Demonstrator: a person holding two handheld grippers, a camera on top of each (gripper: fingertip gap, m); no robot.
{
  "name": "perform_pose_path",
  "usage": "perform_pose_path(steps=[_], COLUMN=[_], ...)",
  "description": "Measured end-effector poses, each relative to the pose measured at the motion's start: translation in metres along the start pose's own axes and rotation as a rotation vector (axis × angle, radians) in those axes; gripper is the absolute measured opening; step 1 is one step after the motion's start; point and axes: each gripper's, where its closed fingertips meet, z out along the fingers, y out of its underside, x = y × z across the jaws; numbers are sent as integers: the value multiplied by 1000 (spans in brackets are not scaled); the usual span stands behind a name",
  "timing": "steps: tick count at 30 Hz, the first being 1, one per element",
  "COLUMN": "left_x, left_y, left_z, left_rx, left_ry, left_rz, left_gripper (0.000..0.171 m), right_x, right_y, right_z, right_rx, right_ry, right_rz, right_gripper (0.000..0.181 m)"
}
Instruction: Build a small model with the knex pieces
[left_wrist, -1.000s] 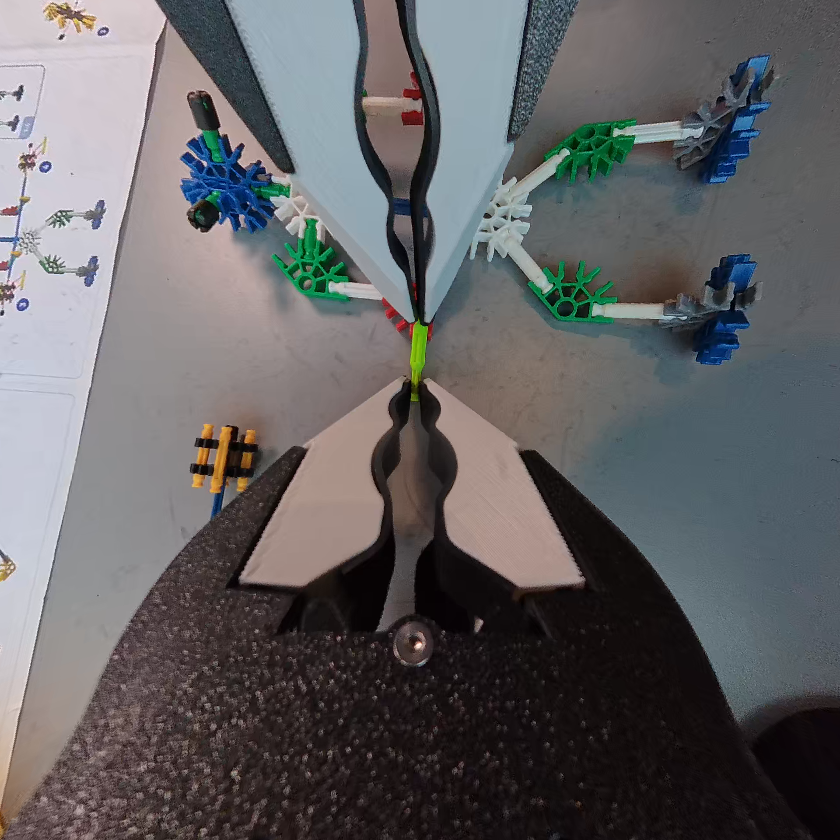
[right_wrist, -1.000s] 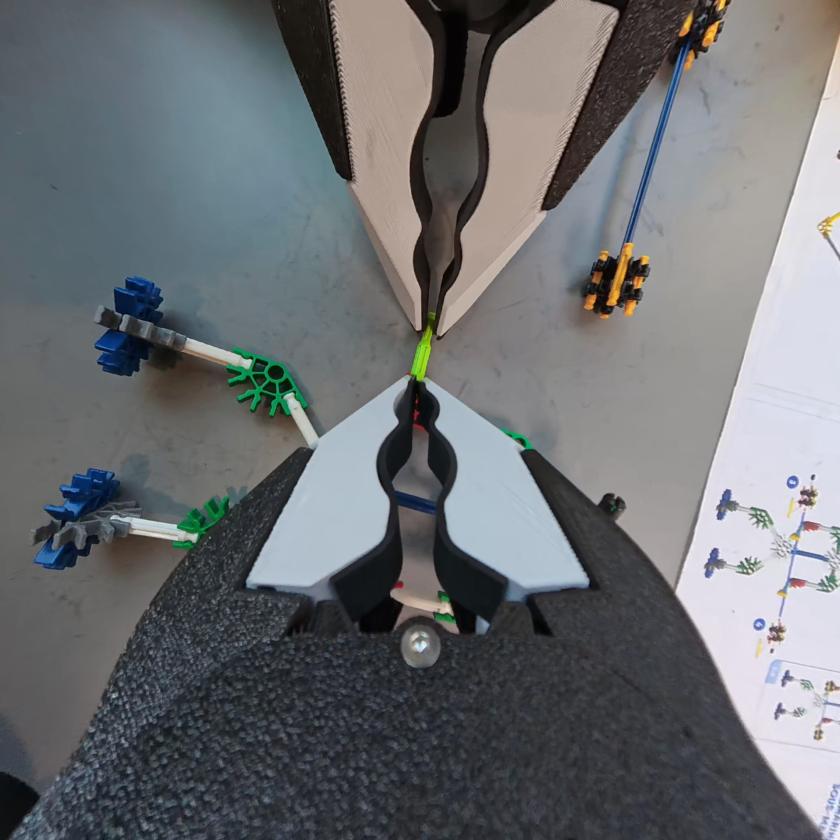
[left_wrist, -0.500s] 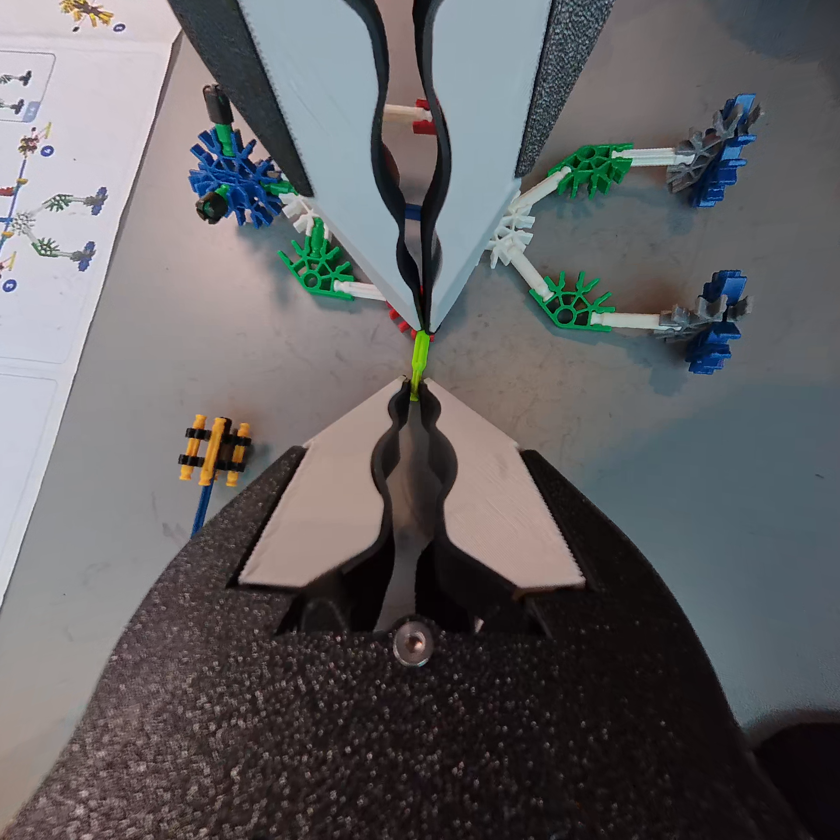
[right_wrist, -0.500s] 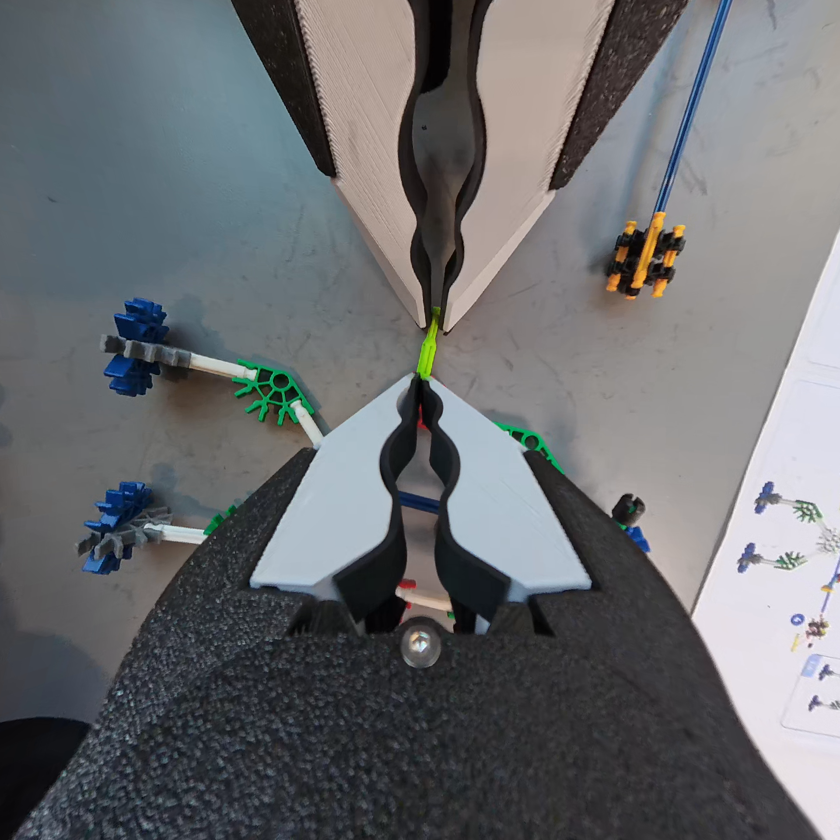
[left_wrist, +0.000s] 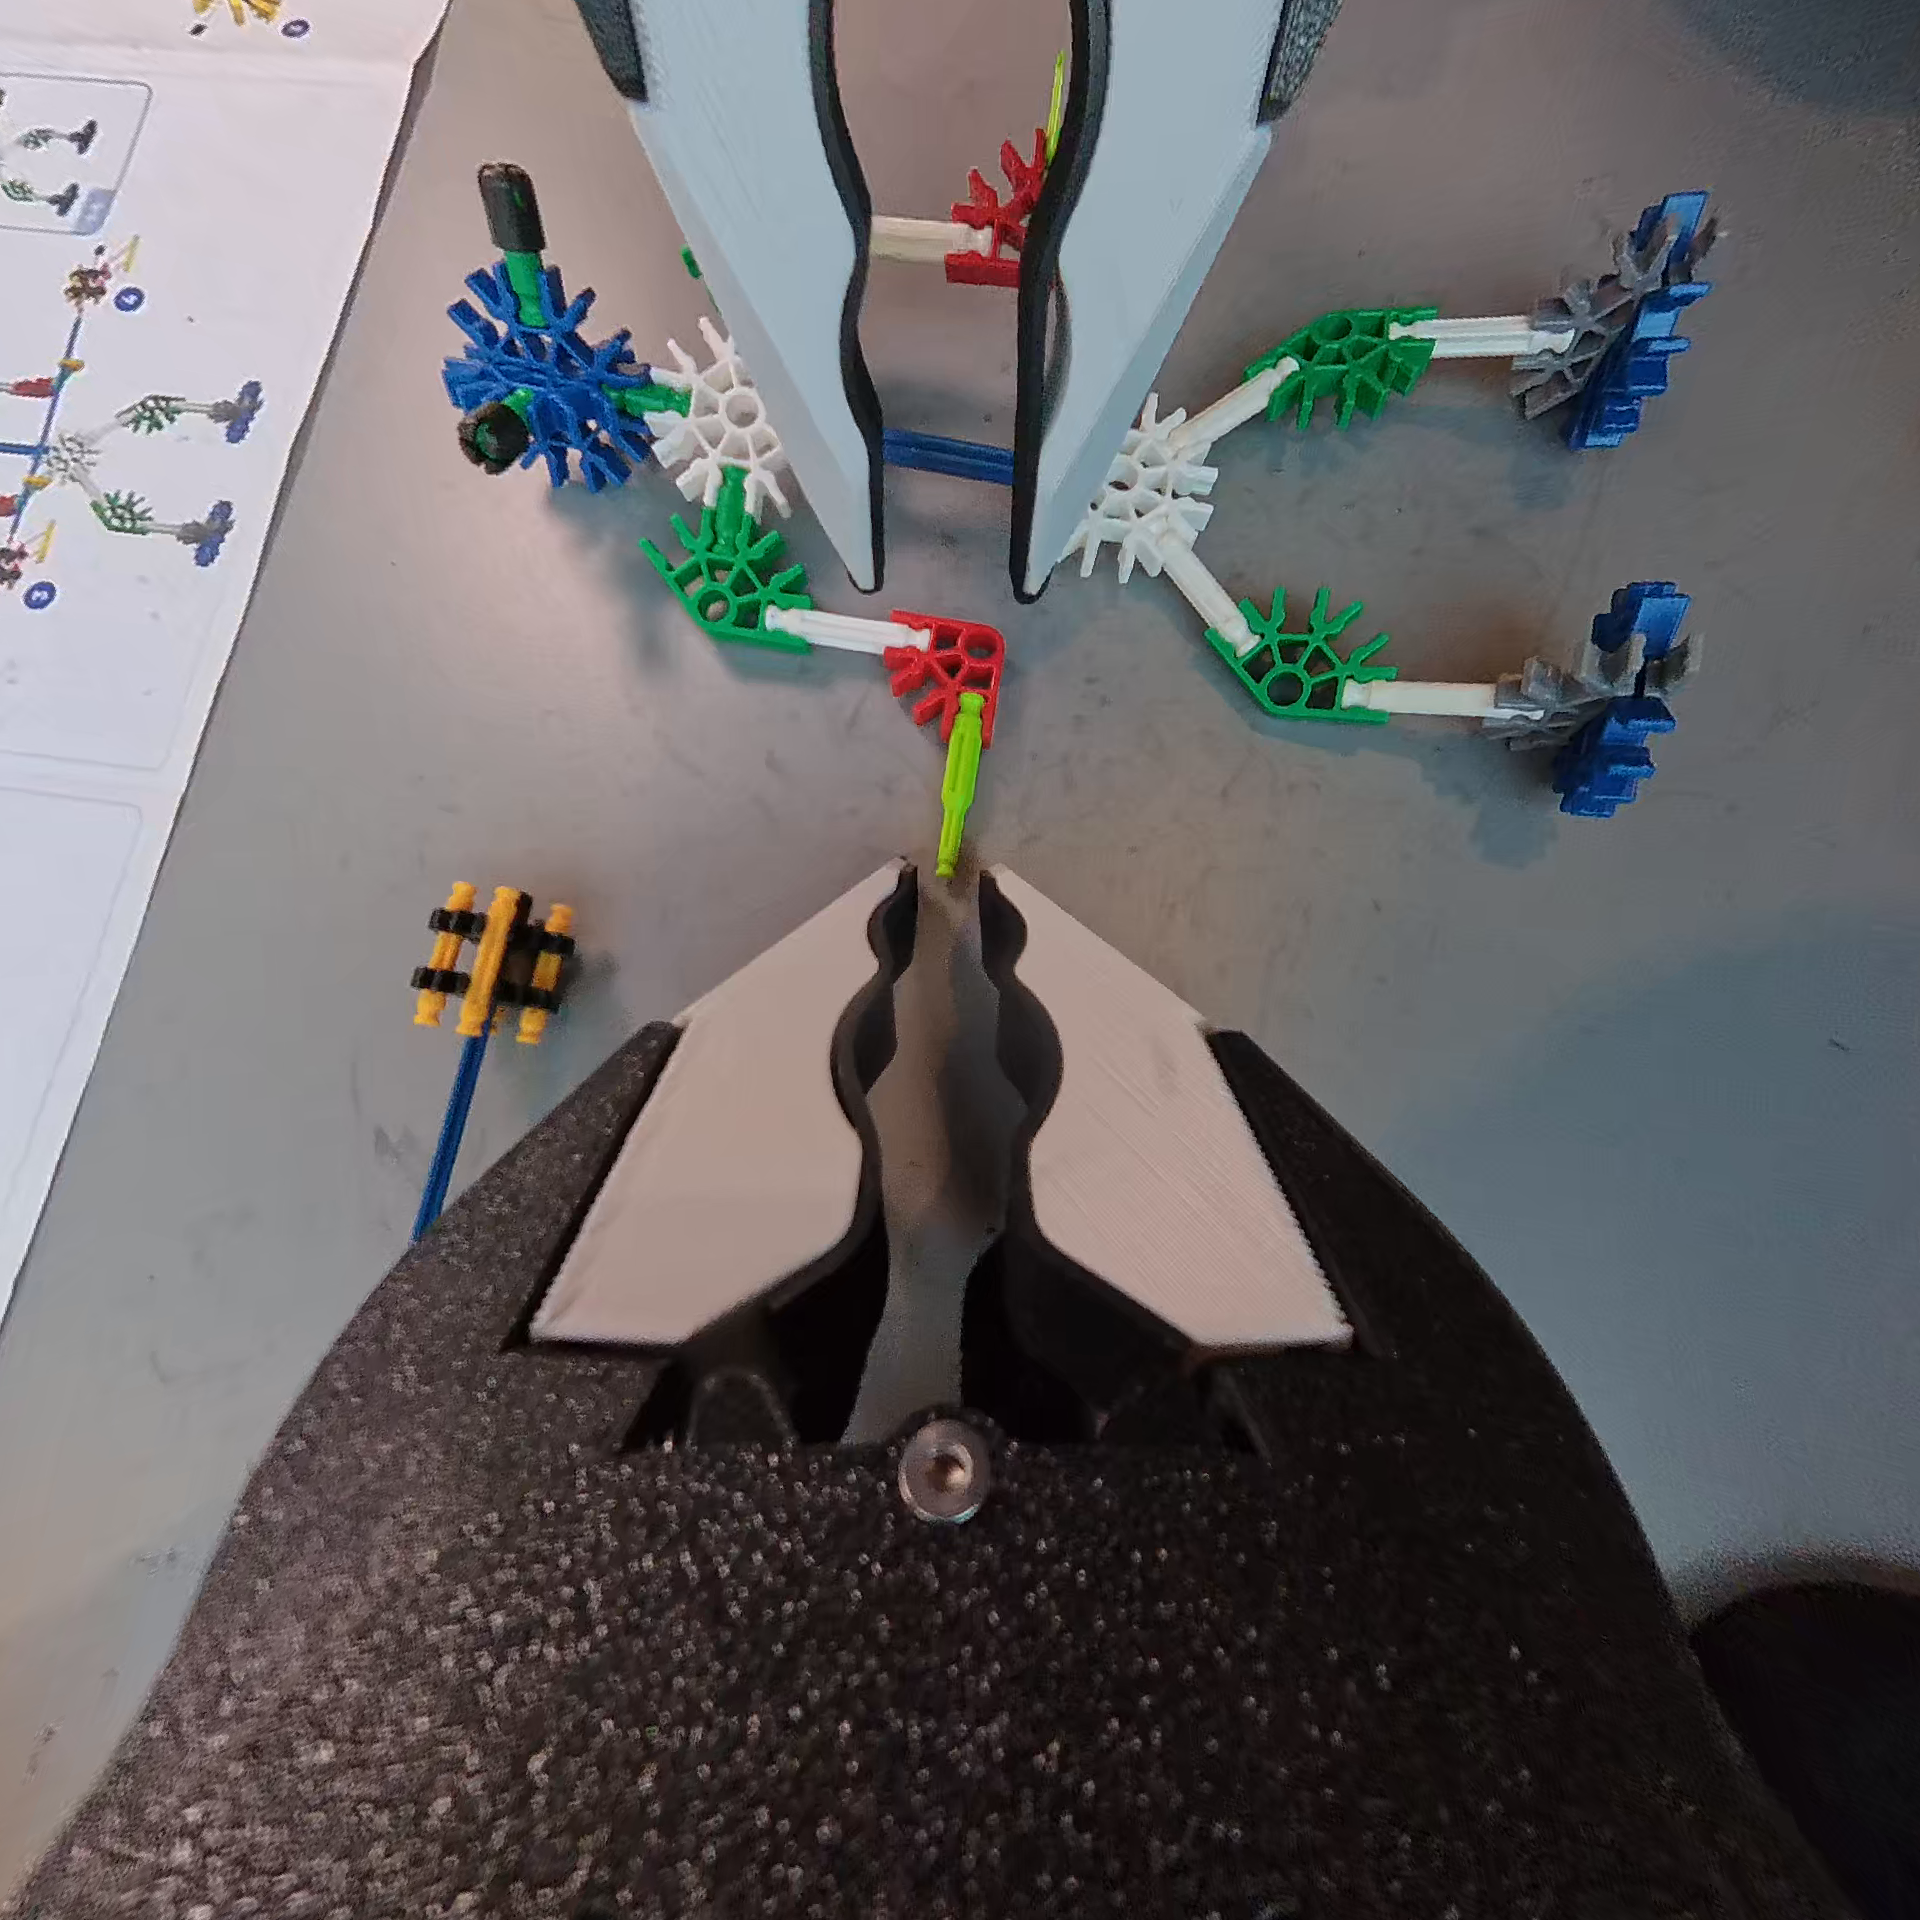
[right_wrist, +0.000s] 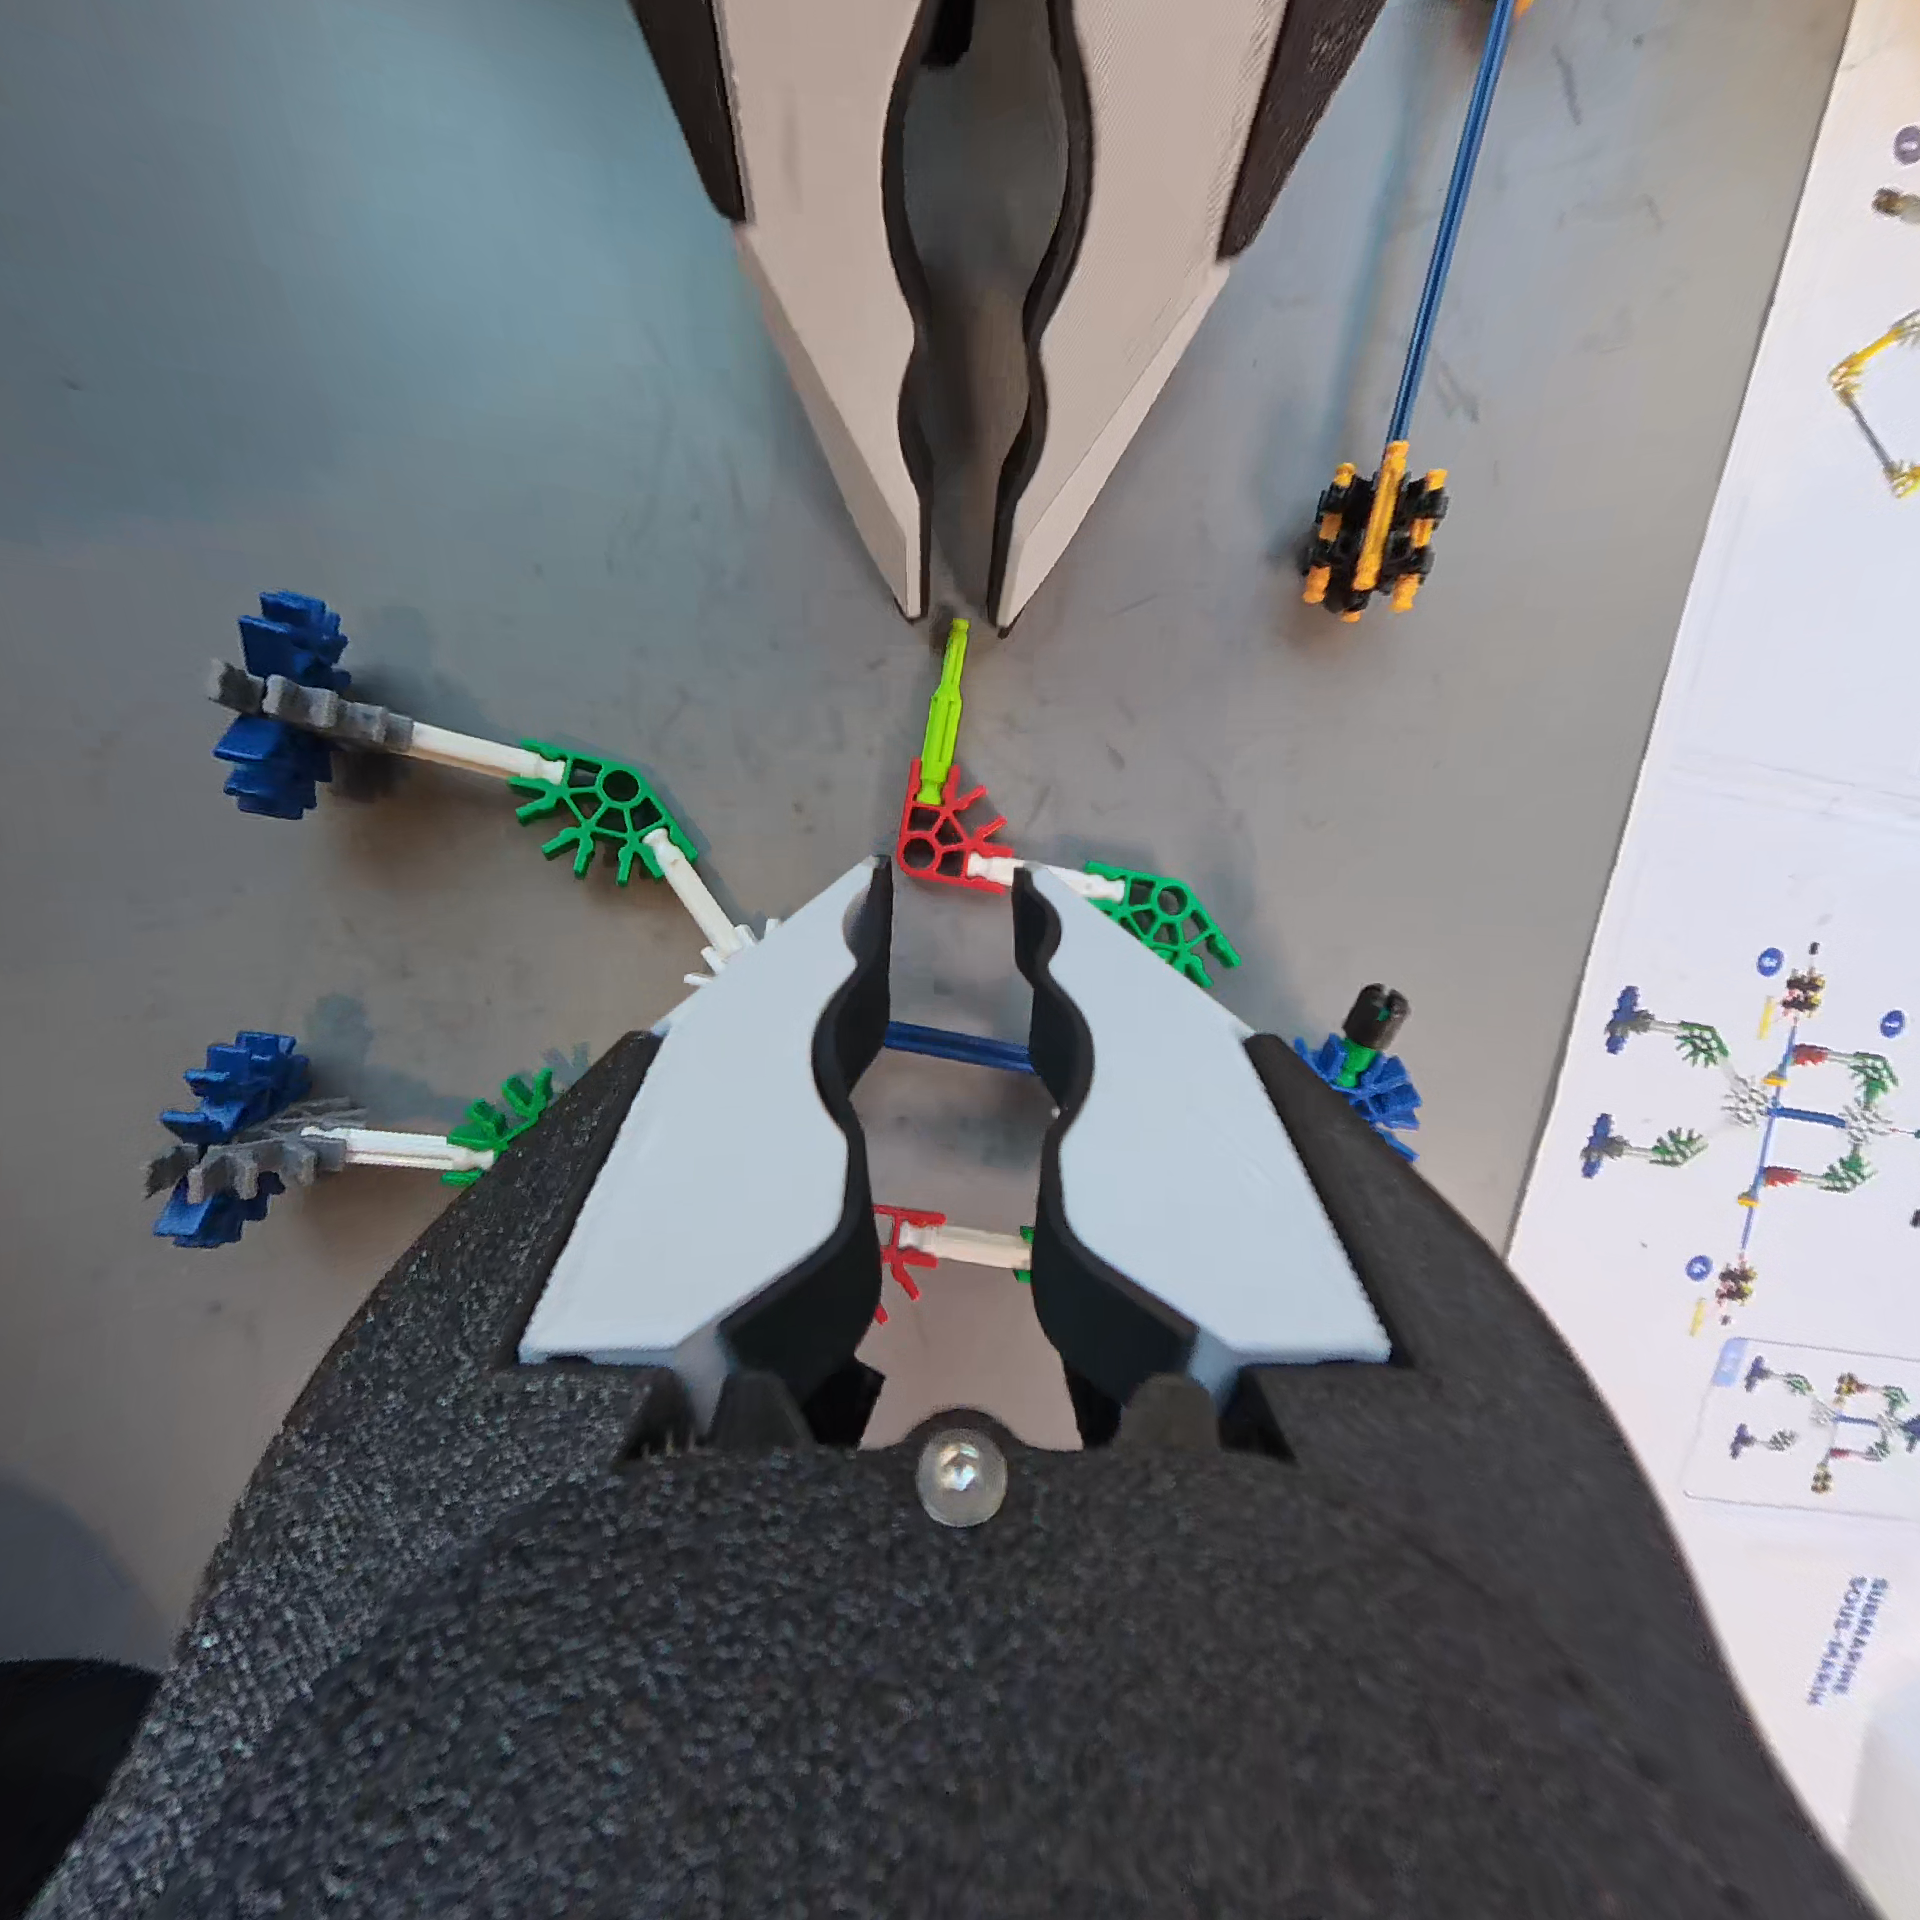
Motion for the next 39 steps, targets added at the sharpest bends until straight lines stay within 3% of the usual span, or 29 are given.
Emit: perform_pose_path(steps=[10, 17, 21, 30, 39], left_x=[1, -1, -2, 2, 9], left_y=[0, -4, -14, -54, -76], left_z=[2, 0, -4, -8, 6], left_rx=[-2, 20, 70, 212, 232], left_ry=[-20, -28, -42, -38, -45], left_rz=[-1, 13, 7, -2, 27], left_gripper=[0, 0, 0, 0, 0], right_x=[-1, 23, 25, 23, 22], right_y=[7, 2, 13, 15, 14], right_z=[8, -1, 8, 7, 7], right_rx=[-31, -35, -115, -68, -22], right_ry=[-52, -37, -42, -48, -28], right_rz=[9, -83, -125, -77, -64], right_gripper=[16, 6, 0, 0, 0])
